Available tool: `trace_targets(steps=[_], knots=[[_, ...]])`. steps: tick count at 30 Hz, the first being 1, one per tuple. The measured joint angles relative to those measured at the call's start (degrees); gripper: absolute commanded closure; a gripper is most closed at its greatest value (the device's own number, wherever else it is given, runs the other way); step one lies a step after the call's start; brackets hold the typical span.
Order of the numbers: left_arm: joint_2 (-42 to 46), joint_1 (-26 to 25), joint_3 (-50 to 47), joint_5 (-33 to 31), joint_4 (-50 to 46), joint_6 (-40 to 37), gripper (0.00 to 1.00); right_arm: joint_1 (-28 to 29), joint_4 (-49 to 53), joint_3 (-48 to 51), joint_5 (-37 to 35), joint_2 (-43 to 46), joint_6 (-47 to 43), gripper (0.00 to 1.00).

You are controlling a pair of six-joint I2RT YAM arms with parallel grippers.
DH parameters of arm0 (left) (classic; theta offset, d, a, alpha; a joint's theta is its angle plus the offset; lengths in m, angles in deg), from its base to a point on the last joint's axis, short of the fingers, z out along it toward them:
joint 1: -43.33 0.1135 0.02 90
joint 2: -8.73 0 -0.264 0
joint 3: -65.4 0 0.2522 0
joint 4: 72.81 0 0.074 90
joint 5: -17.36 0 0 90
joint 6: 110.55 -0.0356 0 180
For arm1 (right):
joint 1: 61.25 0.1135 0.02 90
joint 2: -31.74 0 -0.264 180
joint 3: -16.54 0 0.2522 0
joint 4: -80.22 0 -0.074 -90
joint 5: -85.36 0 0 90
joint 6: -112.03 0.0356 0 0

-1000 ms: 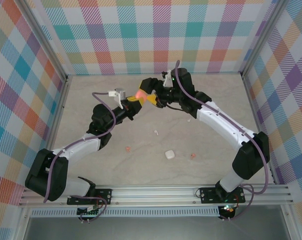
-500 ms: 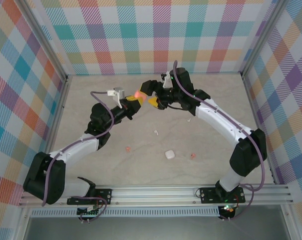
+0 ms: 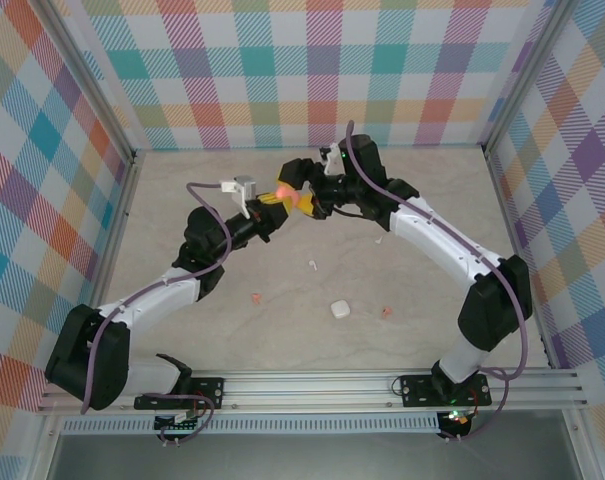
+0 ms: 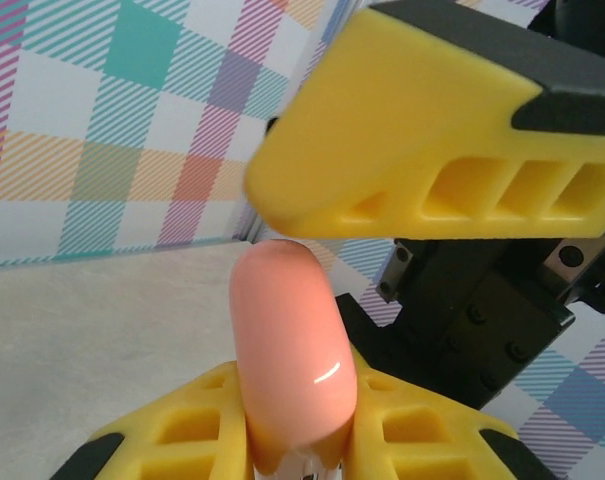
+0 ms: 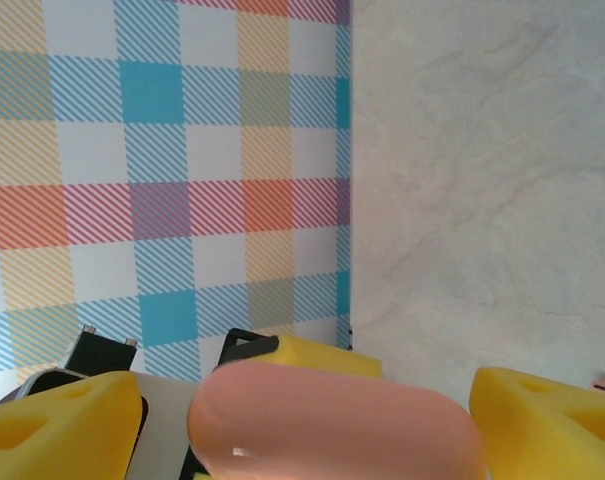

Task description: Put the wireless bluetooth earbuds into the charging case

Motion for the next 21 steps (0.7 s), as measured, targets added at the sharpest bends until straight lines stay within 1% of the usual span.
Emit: trace_targets(steps=[3,6,8,10,13,16,21], knots=[[-0.17,-0.17,0.00,-0.02,-0.04,0.00,0.79,0.00,-0.52,0.22,0.85,-0.50,0.94,0.25],[-0.17,-0.20,0.09,-0.26,0.13,-0.02,0.78,0.00,-0.11,0.22,0.87,-0.61,0.94,0.38],[-0.15,-0.20,0.31,-0.24,-0.24,0.00,0.77,0.00,0.42,0.20,0.90,-0.61,-0.22,0.44],[-0.15,-0.22,0.31,-0.20,-0.55,-0.02,0.77,0.00,0.87,0.13,0.79,-0.61,-1.42,0.50],[-0.15,-0.31,0.31,-0.11,-1.18,-0.07,0.74,0.00,1.88,-0.02,0.52,-0.61,-2.95,0.53],[-0.15,-0.42,0.31,0.00,-2.03,-0.39,0.67,0.00,3.69,-0.57,0.15,-0.61,-5.05,0.56],[-0.02,-0.50,1.27,0.39,-5.88,-1.64,0.49,0.11,7.15,-2.69,-1.01,-0.59,-11.28,0.59]])
